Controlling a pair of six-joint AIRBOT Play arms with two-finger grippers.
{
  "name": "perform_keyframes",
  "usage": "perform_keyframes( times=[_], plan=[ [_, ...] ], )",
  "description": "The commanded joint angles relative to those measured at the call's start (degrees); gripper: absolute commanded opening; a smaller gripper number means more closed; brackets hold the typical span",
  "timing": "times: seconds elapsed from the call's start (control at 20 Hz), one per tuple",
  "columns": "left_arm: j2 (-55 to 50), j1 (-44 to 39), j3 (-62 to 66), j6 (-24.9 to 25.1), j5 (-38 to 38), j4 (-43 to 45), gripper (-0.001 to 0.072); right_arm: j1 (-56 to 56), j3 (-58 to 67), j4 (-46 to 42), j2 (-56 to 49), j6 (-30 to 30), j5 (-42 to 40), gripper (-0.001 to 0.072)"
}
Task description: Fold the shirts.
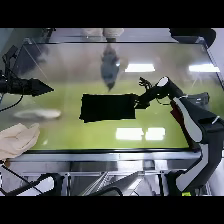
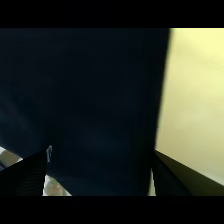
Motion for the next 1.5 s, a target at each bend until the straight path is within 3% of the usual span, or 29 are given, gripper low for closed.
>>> perform_keyframes(
  times=[0.0, 0.05, 0.1, 0.15, 0.2, 0.25, 0.45, 0.55, 0.75, 0.95, 1.05, 1.25, 1.35, 1.45],
  plan=[
    [0.04, 0.0, -0.02, -0.02, -0.09, -0.04, 0.0017, 2.43, -0.04, 3.02, -1.31, -1.01, -3.1, 0.0701],
    [0.04, 0.0, -0.02, -0.02, -0.04, -0.07, 0.0017, 2.38, -0.04, 4.07, -1.42, -1.05, -4.0, 0.0615],
    [0.04, -0.02, -0.02, -0.02, -0.07, -0.04, 0.0017, 2.25, -0.02, 5.2, -1.44, -2.21, -4.81, 0.0256],
    [0.04, 0.0, -0.02, -0.02, -0.07, -0.02, 0.0017, 2.01, -0.02, 6.91, -1.42, -3.06, -5.33, 0.0097],
    [0.04, 0.0, -0.02, -0.02, -0.15, -0.04, 0.0017, 1.84, -0.02, 8.68, -1.44, -3.69, -5.35, 0.0085],
    [0.04, 0.0, -0.02, -0.02, -0.42, -0.04, 0.0017, 1.79, 0.0, 10.29, -1.42, -4.15, -5.42, 0.0018],
    [0.04, 0.0, -0.02, -0.02, -1.81, -0.02, 0.0017, -0.15, 0.83, 14.4, 1.88, -5.31, -5.25, 0.0017],
    [0.04, -0.02, -0.02, -0.02, -2.95, -0.04, 0.0017, -3.87, 3.58, 14.36, 6.45, -3.15, -5.25, 0.0016],
    [0.04, 0.0, -0.02, -0.02, -4.0, -0.02, 0.0017, -17.7, 10.95, 9.68, 16.72, 9.7, -3.85, 0.0015],
    [0.04, -0.02, -0.02, 0.0, -4.09, -0.02, 0.0017, -33.48, 12.5, -4.26, 26.4, 21.84, 3.67, 0.0015],
    [0.04, -0.02, -0.02, 0.0, -4.09, 0.0, 0.0017, -41.53, 12.48, -10.54, 30.45, 24.92, 9.68, 0.0016],
    [0.04, -0.02, -0.02, 0.0, -4.42, -0.02, 0.0018, -52.46, 6.73, -22.03, 38.71, 24.72, 20.96, 0.0016],
    [0.04, -0.02, -0.02, 0.0, -4.46, -0.04, 0.0017, -55.1, -2.36, -29.42, 43.32, 23.15, 21.55, 0.0016],
    [0.04, -0.02, -0.02, 0.0, -4.5, -0.04, 0.0017, -58.21, -12.5, -30.6, 46.25, 19.78, 19.82, 0.0016]
  ],
)
